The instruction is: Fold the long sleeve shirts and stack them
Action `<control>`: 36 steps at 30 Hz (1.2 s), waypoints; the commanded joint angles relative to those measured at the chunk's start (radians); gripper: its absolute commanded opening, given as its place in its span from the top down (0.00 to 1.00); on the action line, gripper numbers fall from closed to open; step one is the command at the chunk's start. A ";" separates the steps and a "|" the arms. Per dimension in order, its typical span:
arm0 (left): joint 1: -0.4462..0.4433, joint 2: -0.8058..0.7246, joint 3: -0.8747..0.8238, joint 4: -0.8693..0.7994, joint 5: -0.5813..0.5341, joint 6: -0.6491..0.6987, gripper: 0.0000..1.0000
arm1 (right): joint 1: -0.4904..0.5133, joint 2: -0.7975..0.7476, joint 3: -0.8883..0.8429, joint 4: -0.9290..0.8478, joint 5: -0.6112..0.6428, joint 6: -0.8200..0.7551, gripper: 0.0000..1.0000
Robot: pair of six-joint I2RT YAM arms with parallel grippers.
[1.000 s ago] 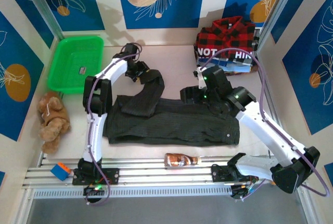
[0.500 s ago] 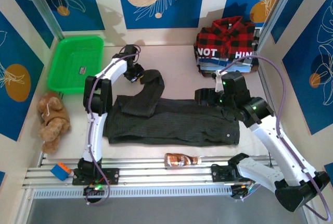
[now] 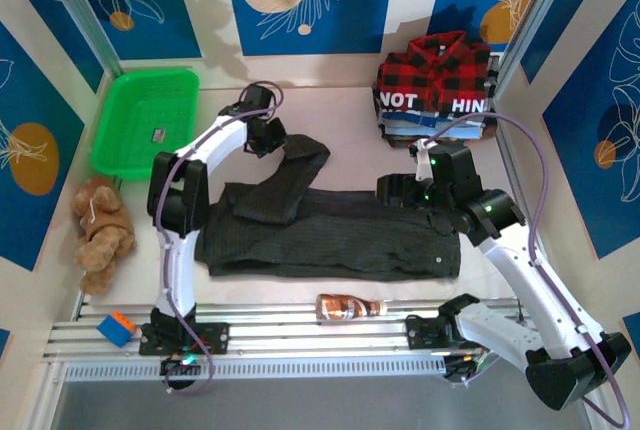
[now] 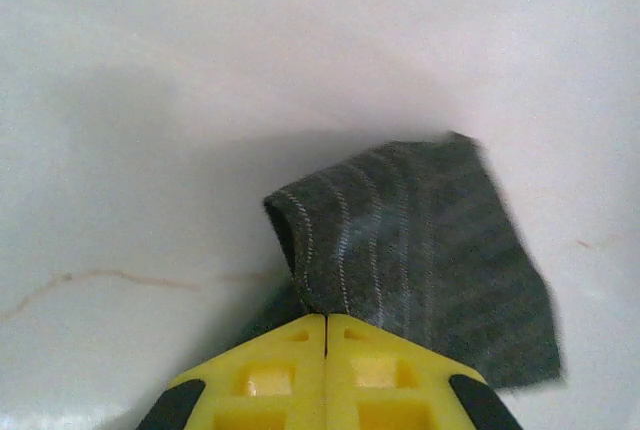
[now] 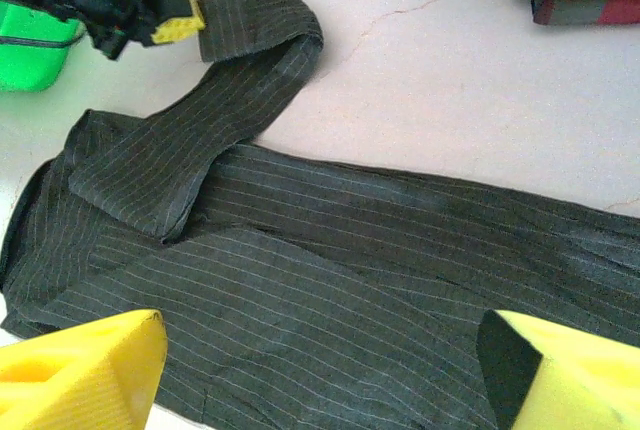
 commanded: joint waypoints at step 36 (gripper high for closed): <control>-0.370 0.275 0.685 -0.180 0.117 0.358 0.94 | -0.130 0.022 -0.095 0.005 -0.127 0.035 0.18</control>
